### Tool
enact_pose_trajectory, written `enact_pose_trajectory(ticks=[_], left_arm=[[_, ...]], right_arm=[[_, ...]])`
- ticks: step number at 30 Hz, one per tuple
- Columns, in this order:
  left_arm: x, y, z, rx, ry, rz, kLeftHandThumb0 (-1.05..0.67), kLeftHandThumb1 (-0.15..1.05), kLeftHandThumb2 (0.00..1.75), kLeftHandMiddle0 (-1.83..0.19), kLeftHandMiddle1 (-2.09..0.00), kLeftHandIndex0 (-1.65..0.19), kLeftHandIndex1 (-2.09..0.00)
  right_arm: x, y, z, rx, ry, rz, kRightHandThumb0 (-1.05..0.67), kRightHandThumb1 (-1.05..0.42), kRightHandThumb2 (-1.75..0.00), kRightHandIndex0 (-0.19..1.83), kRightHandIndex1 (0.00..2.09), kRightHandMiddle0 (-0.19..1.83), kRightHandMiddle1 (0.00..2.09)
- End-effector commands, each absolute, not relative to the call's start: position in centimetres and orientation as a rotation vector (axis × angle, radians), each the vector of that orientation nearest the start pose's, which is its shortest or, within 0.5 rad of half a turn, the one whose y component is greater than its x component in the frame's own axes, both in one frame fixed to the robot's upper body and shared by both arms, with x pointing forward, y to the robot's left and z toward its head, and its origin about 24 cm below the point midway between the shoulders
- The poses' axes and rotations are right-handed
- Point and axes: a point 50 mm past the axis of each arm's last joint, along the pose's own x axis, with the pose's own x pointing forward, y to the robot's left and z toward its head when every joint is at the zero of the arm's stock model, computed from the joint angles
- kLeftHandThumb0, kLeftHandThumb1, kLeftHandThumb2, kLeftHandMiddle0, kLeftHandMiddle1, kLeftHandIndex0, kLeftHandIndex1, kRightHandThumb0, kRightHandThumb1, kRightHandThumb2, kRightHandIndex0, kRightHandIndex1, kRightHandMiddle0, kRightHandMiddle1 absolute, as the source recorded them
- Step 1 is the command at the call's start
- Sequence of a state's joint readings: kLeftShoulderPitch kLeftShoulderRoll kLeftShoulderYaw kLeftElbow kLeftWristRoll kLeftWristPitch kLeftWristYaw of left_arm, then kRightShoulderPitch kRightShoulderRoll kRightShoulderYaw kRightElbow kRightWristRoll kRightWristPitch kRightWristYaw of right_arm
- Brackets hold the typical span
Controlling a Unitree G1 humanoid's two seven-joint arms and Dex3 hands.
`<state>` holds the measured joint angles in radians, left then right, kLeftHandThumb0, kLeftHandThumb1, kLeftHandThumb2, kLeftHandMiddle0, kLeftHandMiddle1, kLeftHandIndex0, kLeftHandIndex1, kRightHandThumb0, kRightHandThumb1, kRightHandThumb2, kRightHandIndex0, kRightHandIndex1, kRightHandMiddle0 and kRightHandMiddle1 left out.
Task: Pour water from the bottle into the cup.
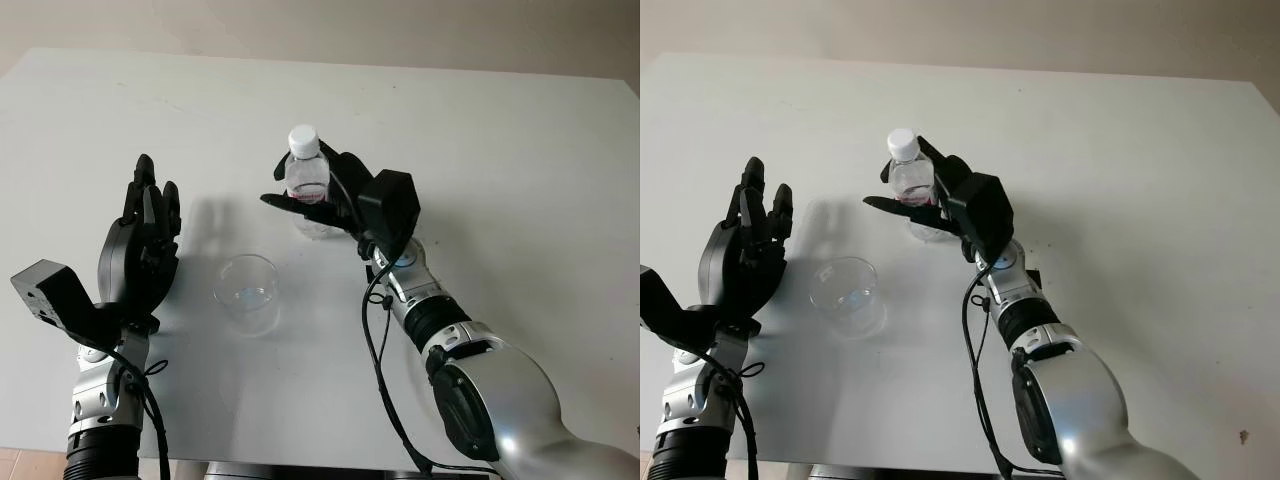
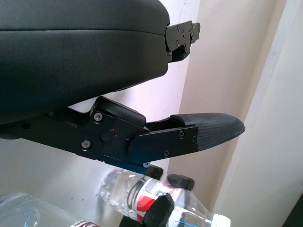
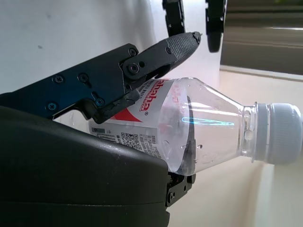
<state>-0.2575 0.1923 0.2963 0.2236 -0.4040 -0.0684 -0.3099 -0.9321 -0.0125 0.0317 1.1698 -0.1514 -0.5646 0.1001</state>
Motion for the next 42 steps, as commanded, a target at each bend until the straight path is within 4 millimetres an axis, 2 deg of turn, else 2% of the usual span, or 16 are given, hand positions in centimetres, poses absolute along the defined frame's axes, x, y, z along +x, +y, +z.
enact_pose_trajectory(ticks=[1,5,8,10,11,13,15,16,19,22,25,30,33,42], left_arm=[[29.4,23.4,8.7,-0.228,-0.227,-0.051,-0.83,1.05,0.57,0.17,-0.05,0.19,-0.03],[29.4,23.3,8.7,-0.229,-0.227,-0.057,-0.83,1.05,0.57,0.18,-0.05,0.19,-0.02],[29.4,23.3,8.7,-0.23,-0.228,-0.059,-0.82,1.05,0.57,0.18,-0.05,0.19,-0.02],[29.5,23.3,8.8,-0.237,-0.23,-0.059,-0.82,1.05,0.57,0.17,-0.06,0.18,-0.03],[29.6,23.2,8.8,-0.239,-0.231,-0.061,-0.81,1.05,0.57,0.17,-0.06,0.18,-0.03],[29.6,23.2,8.8,-0.242,-0.232,-0.064,-0.81,1.05,0.58,0.17,-0.05,0.19,-0.03],[29.7,23.1,8.8,-0.243,-0.234,-0.066,-0.81,1.05,0.58,0.17,-0.05,0.19,-0.03],[29.7,23.1,8.8,-0.241,-0.234,-0.068,-0.81,1.05,0.58,0.17,-0.05,0.19,-0.03],[29.7,23.0,8.8,-0.248,-0.233,-0.063,-0.81,1.05,0.58,0.17,-0.06,0.18,-0.04],[29.7,23.0,8.8,-0.245,-0.235,-0.067,-0.81,1.05,0.58,0.17,-0.05,0.18,-0.04],[29.7,23.0,8.9,-0.243,-0.234,-0.067,-0.81,1.05,0.58,0.18,-0.05,0.19,-0.04],[29.6,23.1,8.8,-0.234,-0.234,-0.067,-0.81,1.05,0.59,0.18,-0.05,0.19,-0.02],[29.6,23.1,8.6,-0.234,-0.233,-0.066,-0.82,1.05,0.58,0.18,-0.05,0.19,-0.02],[29.7,22.9,8.5,-0.263,-0.232,-0.064,-0.81,1.05,0.58,0.18,-0.05,0.19,-0.02]], right_arm=[[38.3,-6.6,13.4,-0.293,-0.412,0.39,-0.18,-1.05,-0.25,1.19,2.09,1.18,2.09],[37.7,-6.5,15.2,-0.425,-0.604,0.324,-0.14,-1.05,-0.26,1.17,2.09,1.08,2.09],[37.2,-6.4,16.4,-0.598,-0.744,0.304,-0.12,-1.05,-0.28,1.2,2.09,0.99,2.09],[36.9,-6.3,16.7,-0.707,-0.806,0.305,-0.1,-1.03,-0.27,1.15,2.09,0.92,2.09],[36.8,-6.2,16.8,-0.764,-0.84,0.303,-0.09,-0.99,-0.34,1.09,2.09,0.88,2.09],[36.6,-6.1,16.8,-0.84,-0.887,0.292,-0.09,-0.8,-0.65,1.06,2.09,0.86,2.09],[36.4,-5.9,16.6,-0.916,-0.935,0.288,-0.09,-0.73,-0.77,1.06,2.09,0.86,2.09],[36.3,-5.9,16.5,-0.945,-0.955,0.288,-0.07,-0.66,-0.9,1.09,2.09,0.86,2.09],[36.0,-5.7,16.1,-1.021,-1.01,0.296,-0.07,-0.56,-1.05,1.11,2.09,0.84,2.09],[35.9,-5.5,15.7,-1.064,-1.056,0.294,-0.08,-0.55,-1.08,1.12,2.09,0.83,2.09],[35.8,-5.3,15.4,-1.1,-1.081,0.302,-0.1,-0.6,-1.03,1.15,2.09,0.83,2.09],[35.9,-5.2,15.2,-1.155,-1.11,0.328,-0.12,-0.73,-0.85,1.1,2.09,0.77,2.09],[36.0,-5.2,15.3,-1.156,-1.125,0.332,-0.13,-0.76,-0.79,1.07,2.09,0.75,2.09],[35.8,-5.0,15.7,-1.143,-1.225,0.309,-0.16,-0.78,-0.79,1.08,2.09,0.75,2.09]])
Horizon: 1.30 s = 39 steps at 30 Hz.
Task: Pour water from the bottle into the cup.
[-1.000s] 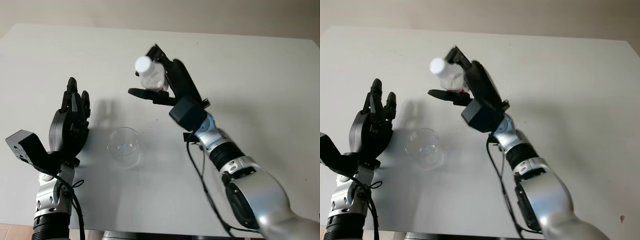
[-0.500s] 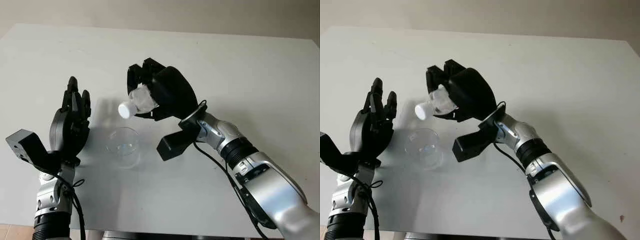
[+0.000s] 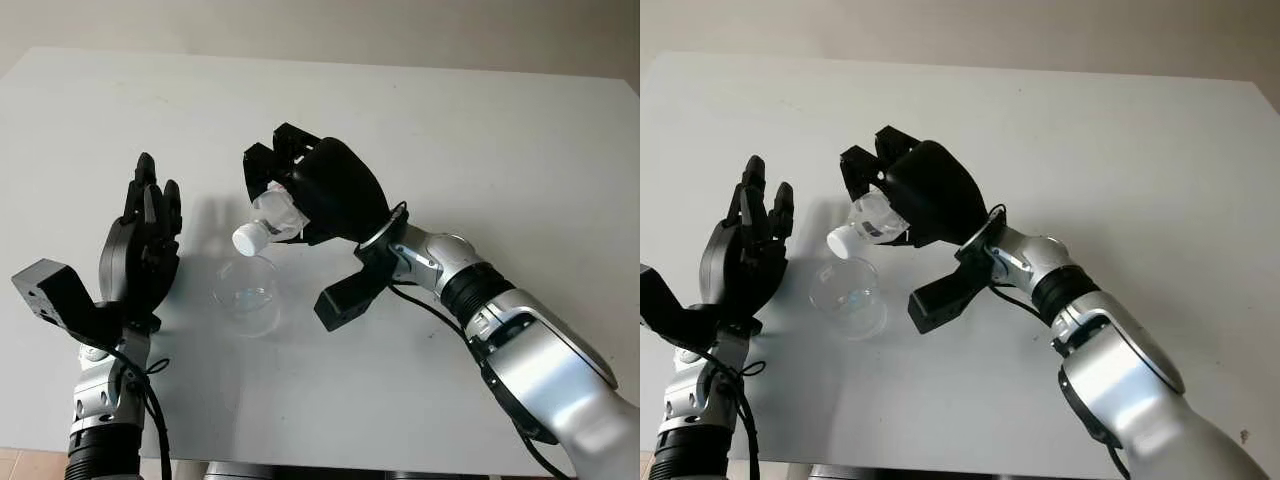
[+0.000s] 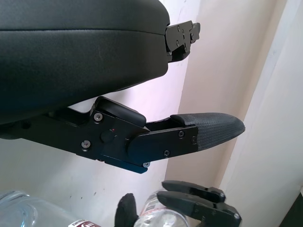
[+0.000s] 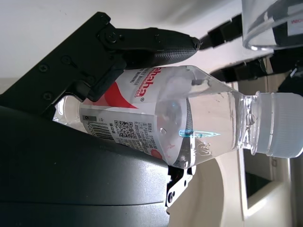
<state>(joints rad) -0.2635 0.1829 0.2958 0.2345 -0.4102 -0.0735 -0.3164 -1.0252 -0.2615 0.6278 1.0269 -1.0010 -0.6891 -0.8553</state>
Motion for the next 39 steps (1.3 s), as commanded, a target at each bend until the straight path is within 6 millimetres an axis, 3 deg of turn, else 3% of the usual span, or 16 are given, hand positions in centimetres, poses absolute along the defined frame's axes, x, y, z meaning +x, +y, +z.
enact_pose_trajectory(ticks=[1,5,17,28,36,39], left_arm=[[29.7,22.9,8.5,-0.265,-0.231,-0.063,-0.8,1.05,0.58,0.18,-0.05,0.18,-0.03],[29.7,22.8,8.4,-0.266,-0.234,-0.063,-0.8,1.05,0.58,0.18,-0.05,0.18,-0.03],[29.6,22.8,8.4,-0.269,-0.235,-0.068,-0.8,1.05,0.58,0.19,-0.05,0.19,-0.04],[29.7,22.7,8.4,-0.272,-0.237,-0.068,-0.8,1.05,0.59,0.18,-0.05,0.19,-0.04],[29.6,22.8,8.3,-0.264,-0.234,-0.064,-0.8,1.05,0.58,0.18,-0.06,0.19,-0.04],[29.6,22.7,8.4,-0.263,-0.234,-0.064,-0.81,1.05,0.59,0.18,-0.05,0.19,-0.04]], right_arm=[[35.7,-5.0,15.9,-1.133,-1.254,0.295,-0.17,-0.79,-0.8,1.08,2.09,0.75,2.09],[35.3,-4.9,16.6,-1.116,-1.365,0.264,-0.21,-0.85,-0.78,1.15,2.09,0.84,2.09],[34.0,-4.2,17.9,-1.115,-1.669,0.187,-0.26,-0.97,-0.4,1.13,2.09,0.9,2.09],[33.7,-4.0,17.9,-1.245,-1.762,0.209,-0.3,-1.04,-0.24,0.92,2.09,0.83,2.09],[34.2,-4.1,17.7,-1.306,-1.755,0.225,-0.31,-1.05,-0.3,1.01,2.09,0.83,2.09],[34.3,-4.1,17.9,-1.339,-1.761,0.238,-0.31,-1.05,-0.28,0.98,2.09,0.72,2.09]])
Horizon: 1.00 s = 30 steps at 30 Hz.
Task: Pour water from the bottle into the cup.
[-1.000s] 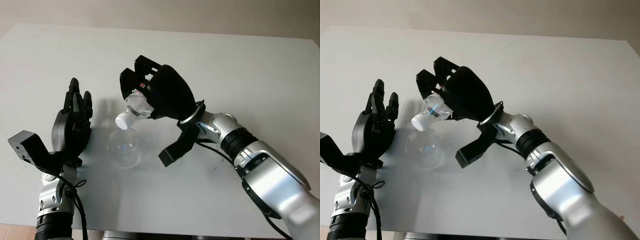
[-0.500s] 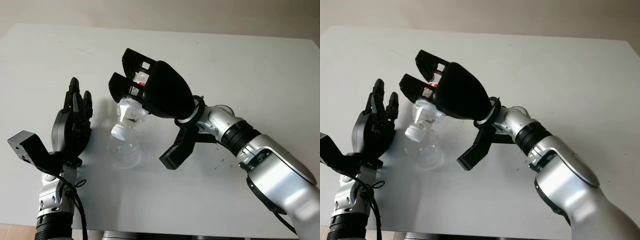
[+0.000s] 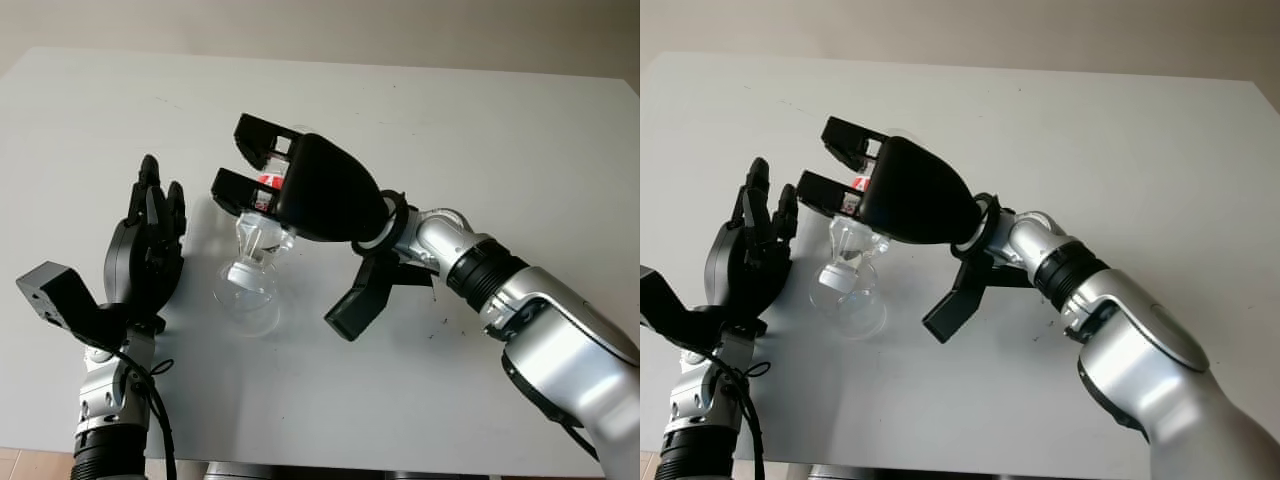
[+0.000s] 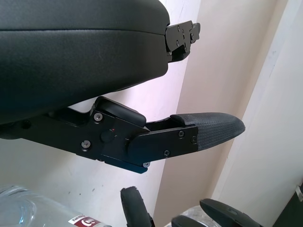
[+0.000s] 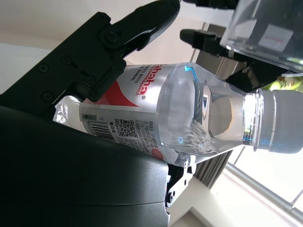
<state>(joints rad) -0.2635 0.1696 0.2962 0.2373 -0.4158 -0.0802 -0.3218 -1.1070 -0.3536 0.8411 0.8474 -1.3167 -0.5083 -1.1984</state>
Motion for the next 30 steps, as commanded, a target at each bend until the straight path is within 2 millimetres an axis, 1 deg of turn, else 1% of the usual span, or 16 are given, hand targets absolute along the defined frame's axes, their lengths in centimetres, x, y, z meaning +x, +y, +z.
enact_pose_trajectory(ticks=[1,10,13,16,20,24,30], left_arm=[[29.6,22.73,8.37,-0.264,-0.235,-0.066,-0.81,1.05,0.59,0.18,-0.05,0.19,-0.04],[29.66,22.75,8.39,-0.267,-0.237,-0.072,-0.8,1.05,0.59,0.19,-0.04,0.19,-0.01],[29.68,22.77,8.4,-0.268,-0.237,-0.069,-0.81,1.05,0.59,0.19,-0.05,0.19,-0.01],[29.65,22.77,8.4,-0.266,-0.239,-0.069,-0.8,1.05,0.59,0.19,-0.05,0.19,-0.02],[29.66,22.79,8.35,-0.274,-0.239,-0.069,-0.8,1.05,0.59,0.19,-0.05,0.19,-0.03],[29.66,22.81,8.36,-0.273,-0.237,-0.065,-0.8,1.05,0.58,0.18,-0.06,0.18,-0.04],[29.69,22.83,8.38,-0.266,-0.235,-0.065,-0.81,1.05,0.59,0.18,-0.05,0.19,-0.04]], right_arm=[[34.33,-4.11,17.97,-1.344,-1.764,0.237,-0.31,-1.05,-0.27,0.97,2.09,0.69,2.09],[34.45,-4.09,18.11,-1.369,-1.813,0.199,-0.31,-1.05,-0.26,0.96,2.09,0.79,2.09],[34.46,-4.07,18.18,-1.385,-1.824,0.198,-0.31,-1.05,-0.26,0.94,2.09,0.75,2.09],[34.41,-3.98,18.28,-1.387,-1.834,0.205,-0.31,-1.05,-0.26,0.95,2.09,0.76,2.09],[34.3,-3.79,18.47,-1.371,-1.842,0.218,-0.32,-1.05,-0.29,0.9,2.09,0.75,2.09],[34.3,-3.75,18.52,-1.379,-1.833,0.226,-0.32,-1.05,-0.32,0.91,2.09,0.78,2.09],[34.22,-3.82,18.32,-1.355,-1.816,0.229,-0.31,-1.04,-0.31,0.89,2.09,0.76,2.09]])
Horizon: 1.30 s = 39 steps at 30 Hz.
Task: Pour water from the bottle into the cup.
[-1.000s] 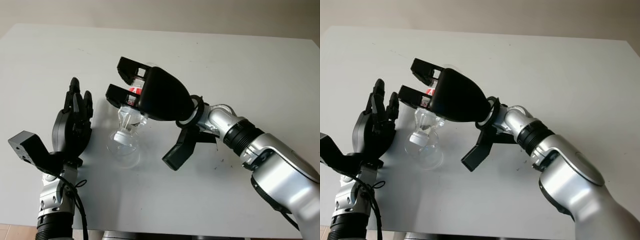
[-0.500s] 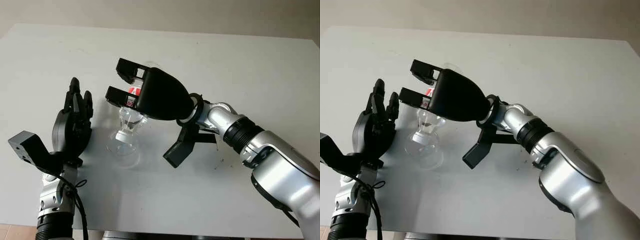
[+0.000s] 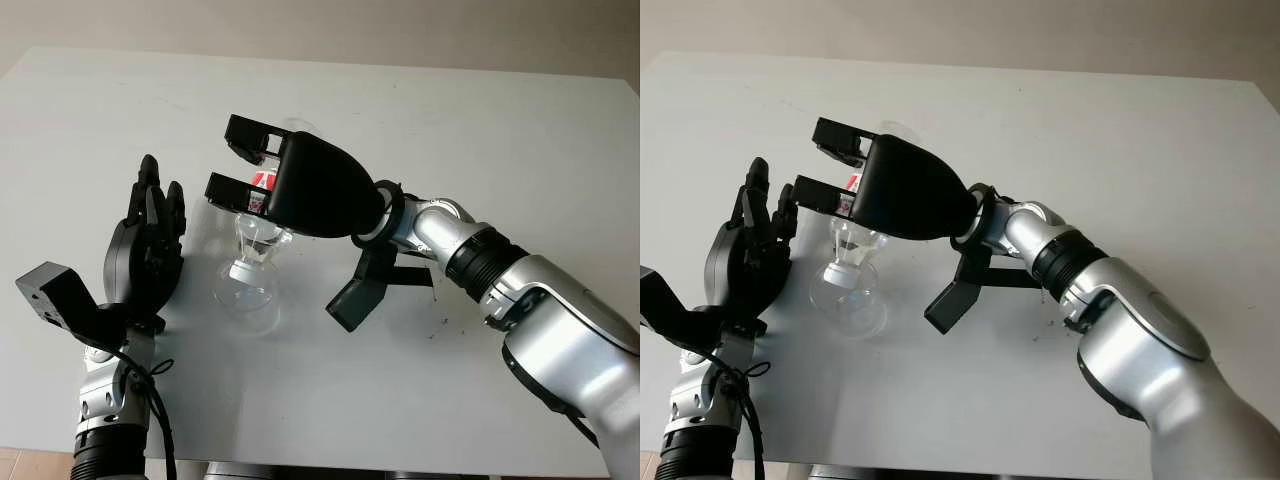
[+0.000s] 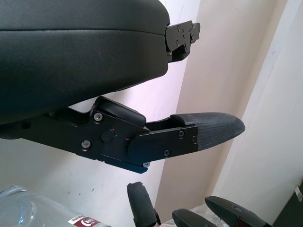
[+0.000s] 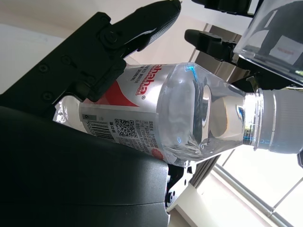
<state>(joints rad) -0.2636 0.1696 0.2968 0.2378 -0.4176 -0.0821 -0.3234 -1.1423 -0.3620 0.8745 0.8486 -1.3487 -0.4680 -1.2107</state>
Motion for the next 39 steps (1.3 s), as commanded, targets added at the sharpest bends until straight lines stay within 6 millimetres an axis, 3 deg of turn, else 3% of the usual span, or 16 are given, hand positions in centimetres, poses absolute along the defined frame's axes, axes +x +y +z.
enact_pose_trajectory(ticks=[1,4,9,10,12,14,15,16,17,18,20,31,34,39], left_arm=[[29.7,22.8,8.4,-0.267,-0.234,-0.065,-0.81,1.05,0.59,0.18,-0.05,0.19,-0.04],[29.7,22.9,8.4,-0.266,-0.235,-0.066,-0.81,1.05,0.59,0.18,-0.05,0.19,-0.04],[29.7,22.8,8.4,-0.264,-0.234,-0.065,-0.81,1.05,0.58,0.18,-0.06,0.18,-0.05],[29.7,22.9,8.4,-0.263,-0.234,-0.065,-0.81,1.05,0.58,0.18,-0.06,0.18,-0.05],[29.6,22.9,8.4,-0.255,-0.234,-0.066,-0.81,1.05,0.58,0.18,-0.05,0.19,-0.04],[29.6,23.0,8.5,-0.245,-0.232,-0.066,-0.81,1.05,0.59,0.19,-0.05,0.19,-0.03],[29.5,23.0,8.5,-0.244,-0.232,-0.067,-0.82,1.05,0.59,0.18,-0.05,0.19,-0.02],[29.5,23.1,8.5,-0.244,-0.232,-0.067,-0.82,1.05,0.59,0.19,-0.05,0.19,-0.02],[29.5,23.1,8.5,-0.243,-0.232,-0.066,-0.81,1.05,0.59,0.19,-0.05,0.19,-0.02],[29.5,23.2,8.6,-0.243,-0.232,-0.065,-0.81,1.05,0.59,0.19,-0.05,0.19,-0.02],[29.6,23.2,8.6,-0.249,-0.231,-0.067,-0.81,1.05,0.59,0.18,-0.05,0.19,-0.02],[29.7,23.2,8.8,-0.246,-0.231,-0.069,-0.81,1.05,0.58,0.17,-0.06,0.17,-0.04],[29.8,23.1,8.8,-0.245,-0.231,-0.069,-0.81,1.05,0.59,0.16,-0.06,0.17,-0.04],[29.8,23.1,8.8,-0.245,-0.228,-0.069,-0.81,1.05,0.59,0.16,-0.06,0.17,-0.05]], right_arm=[[34.2,-3.8,18.3,-1.344,-1.808,0.23,-0.31,-1.04,-0.31,0.9,2.09,0.78,2.09],[34.3,-4.0,18.2,-1.322,-1.78,0.221,-0.31,-1.04,-0.3,0.92,2.09,0.77,2.09],[34.6,-4.8,18.4,-1.183,-1.612,0.206,-0.27,-1.04,-0.27,1.12,2.09,0.83,2.09],[34.7,-5.0,18.4,-1.14,-1.568,0.209,-0.25,-1.01,-0.34,1.12,2.09,0.88,2.09],[34.9,-5.7,18.3,-1.032,-1.451,0.197,-0.19,-0.8,-0.8,1.18,2.09,0.93,2.09],[35.0,-6.5,18.3,-0.925,-1.317,0.191,-0.15,-0.68,-1.02,1.21,2.09,0.94,2.09],[35.1,-6.9,18.2,-0.869,-1.243,0.195,-0.12,-0.69,-1.01,1.22,2.09,0.96,2.09],[35.2,-7.4,18.2,-0.822,-1.183,0.195,-0.13,-0.76,-0.86,1.22,2.09,0.97,2.09],[35.2,-7.9,18.3,-0.78,-1.138,0.193,-0.15,-0.9,-0.55,1.21,2.09,0.98,2.09],[35.2,-8.3,18.4,-0.735,-1.1,0.191,-0.16,-0.97,-0.41,1.2,2.09,0.97,2.09],[35.0,-9.1,18.5,-0.656,-1.043,0.19,-0.17,-1.03,-0.28,1.2,2.09,0.96,2.09],[33.8,-12.8,17.3,-0.417,-0.727,0.231,-0.2,-1.05,-0.19,1.13,2.09,0.82,2.09],[33.4,-13.9,16.8,-0.362,-0.663,0.224,-0.19,-1.05,-0.19,1.03,2.09,0.8,2.09],[32.9,-15.7,16.2,-0.225,-0.468,0.255,-0.23,-1.05,-0.25,1.01,2.09,0.8,2.09]])
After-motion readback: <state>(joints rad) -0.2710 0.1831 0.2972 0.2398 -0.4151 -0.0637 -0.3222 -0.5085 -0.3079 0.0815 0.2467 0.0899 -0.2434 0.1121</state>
